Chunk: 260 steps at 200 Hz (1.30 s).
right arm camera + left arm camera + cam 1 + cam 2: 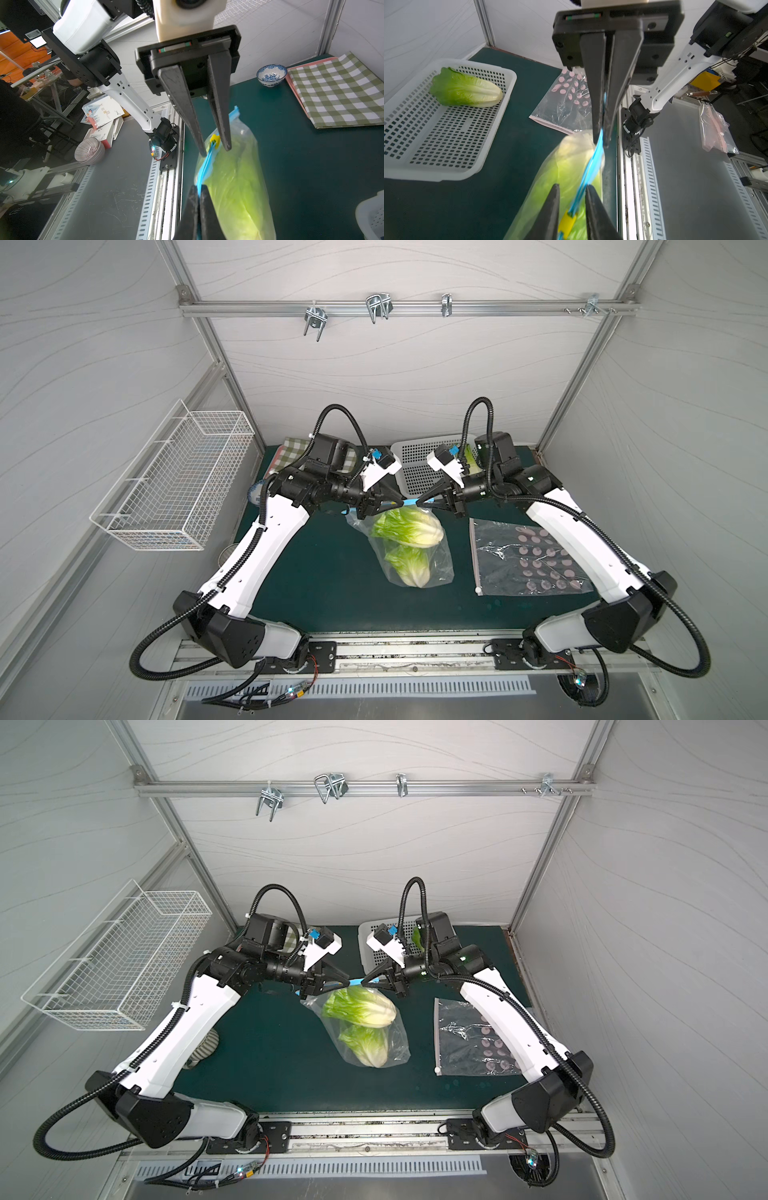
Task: Put the chinese cabbages into a zipper bag and zip it
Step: Unzip the zipper on the zipper food storage bag.
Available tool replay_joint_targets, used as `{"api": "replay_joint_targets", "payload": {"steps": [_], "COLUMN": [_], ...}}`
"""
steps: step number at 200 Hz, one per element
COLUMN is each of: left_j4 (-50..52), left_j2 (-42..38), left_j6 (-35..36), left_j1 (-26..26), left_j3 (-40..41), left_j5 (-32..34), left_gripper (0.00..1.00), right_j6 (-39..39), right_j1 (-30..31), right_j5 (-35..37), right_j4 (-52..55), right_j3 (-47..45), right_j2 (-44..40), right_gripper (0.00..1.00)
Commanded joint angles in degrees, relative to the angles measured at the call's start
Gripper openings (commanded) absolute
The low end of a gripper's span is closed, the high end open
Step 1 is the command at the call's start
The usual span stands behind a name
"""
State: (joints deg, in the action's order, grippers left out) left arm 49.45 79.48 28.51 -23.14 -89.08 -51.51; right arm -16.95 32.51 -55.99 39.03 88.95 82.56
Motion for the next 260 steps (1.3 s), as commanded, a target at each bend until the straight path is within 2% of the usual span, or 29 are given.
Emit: {"api": "replay_joint_targets", "payload": {"steps": [1, 50, 62, 82, 101, 147, 167, 181, 222, 260], "left_j4": [0.06, -1.55, -2.48, -4.11, -4.84, -3.14, -3.55, -3.65, -3.22, -4.79], "left_j2": [-2.2, -2.86, -2.52, -2.06, -1.57, -2.05, -2.18, -2.44, -6.11, -10.83], "left_j6": [1.2, 0.16, -0.5, -1.81, -2.39, -1.17, -1.42, -1.35, -1.78, -1.33], "left_j1": [1.12, 1.95, 1.95, 1.95, 1.94, 1.95, 1.95, 1.94, 1.95, 1.95], "left_j3": [1.69, 2.94, 2.95, 2.74, 2.59, 3.27, 3.38, 3.64, 8.78, 14.06], "left_j5": [-2.68, -2.74, -2.81, -3.52, -4.58, -3.76, -3.15, -2.6, 6.9, 13.7], "left_gripper": [0.24, 0.19, 0.21, 0.3, 0.3, 0.18, 0.1, 0.0, 0.0, 0.0], "right_j6": [-1.0, 0.46, 0.9, 1.3, 1.74, 3.51, 4.58, 5.37, 10.0, 10.27], "right_j1": [-1.26, -1.66, -1.54, -0.96, -0.61, -1.73, -1.75, -1.92, -5.37, -6.15], "right_j5": [-2.28, -3.16, -3.34, -3.28, -2.83, -3.18, -3.18, -2.51, -0.92, -0.24], "right_j4": [-2.96, -4.56, -4.84, -5.09, -5.43, -7.54, -8.59, -9.56, -14.59, -15.3], "right_j3": [0.46, 0.65, 0.62, 0.53, 0.34, -0.18, -0.53, -1.05, -4.85, -6.11], "right_j2": [-0.26, 0.52, 0.67, 0.66, 0.61, 0.31, 0.14, -0.17, -2.14, -1.97], "right_gripper": [0.0, 0.0, 0.0, 0.0, 0.0, 0.0, 0.0, 0.0, 0.0, 0.0]}}
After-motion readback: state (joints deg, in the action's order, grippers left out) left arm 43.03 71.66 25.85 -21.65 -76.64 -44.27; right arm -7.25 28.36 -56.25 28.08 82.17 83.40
